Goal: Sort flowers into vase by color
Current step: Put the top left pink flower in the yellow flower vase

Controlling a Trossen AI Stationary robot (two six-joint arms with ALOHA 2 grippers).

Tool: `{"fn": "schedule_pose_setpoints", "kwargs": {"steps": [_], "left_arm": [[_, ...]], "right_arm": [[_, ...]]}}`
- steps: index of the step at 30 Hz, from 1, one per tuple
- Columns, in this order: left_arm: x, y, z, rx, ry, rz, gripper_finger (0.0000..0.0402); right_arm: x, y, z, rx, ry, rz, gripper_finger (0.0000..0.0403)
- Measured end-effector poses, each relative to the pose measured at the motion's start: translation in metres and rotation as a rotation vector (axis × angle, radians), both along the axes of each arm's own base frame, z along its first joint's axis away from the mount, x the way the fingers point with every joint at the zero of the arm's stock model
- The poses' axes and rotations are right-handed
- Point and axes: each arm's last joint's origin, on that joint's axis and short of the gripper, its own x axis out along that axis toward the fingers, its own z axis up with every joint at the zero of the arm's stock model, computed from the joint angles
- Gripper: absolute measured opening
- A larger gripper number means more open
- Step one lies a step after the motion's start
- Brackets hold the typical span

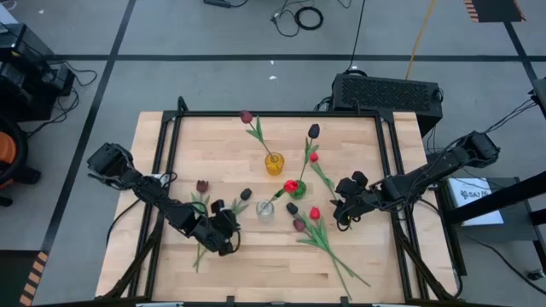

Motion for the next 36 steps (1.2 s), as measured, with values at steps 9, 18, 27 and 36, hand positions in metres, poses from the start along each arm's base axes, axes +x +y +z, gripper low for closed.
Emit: {"fn": "schedule_pose_setpoints", "kwargs": {"steps": [9, 18, 27, 36], "left_arm": [[-0.016, 0.014, 0.025, 0.004, -0.02, 0.134, 0.0154], [-0.05, 0.037, 0.027, -0.128, 0.198, 0.538, 0.0159], [-0.069, 0.048, 0.025, -0.103, 0.314, 0.795, 0.0157], [-0.075, 0.052, 0.023, -0.032, 0.358, 0.837, 0.0157]], "right_arm": [[0.0, 0.0, 0.003, -0.023, 0.018, 0.028, 0.0192], [0.0, 0.001, 0.002, -0.005, 0.026, 0.039, 0.0192], [0.0, 0.001, 0.002, -0.005, 0.025, 0.039, 0.0192], [0.0, 0.001, 0.002, -0.006, 0.024, 0.039, 0.0192]]}}
